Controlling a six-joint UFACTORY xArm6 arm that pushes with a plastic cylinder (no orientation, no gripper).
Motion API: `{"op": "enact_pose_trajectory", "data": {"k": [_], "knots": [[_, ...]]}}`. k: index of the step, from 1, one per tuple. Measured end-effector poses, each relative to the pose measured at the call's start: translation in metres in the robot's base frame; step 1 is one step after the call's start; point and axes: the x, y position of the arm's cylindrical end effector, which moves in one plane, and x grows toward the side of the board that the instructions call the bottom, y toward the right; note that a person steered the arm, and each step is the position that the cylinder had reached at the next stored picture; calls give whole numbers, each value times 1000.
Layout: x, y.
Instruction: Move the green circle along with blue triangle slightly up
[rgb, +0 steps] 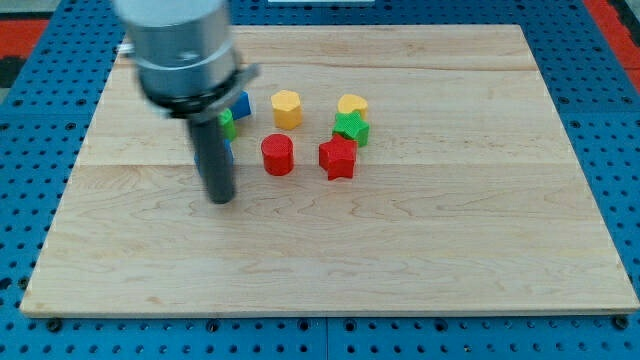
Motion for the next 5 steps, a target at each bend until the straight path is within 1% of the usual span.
{"op": "enact_pose_trajectory", "data": {"k": [1, 2, 3, 4, 5], "knots": [[-20, -39], [-77, -36], [-89, -30], [-89, -16], [-89, 12]]}}
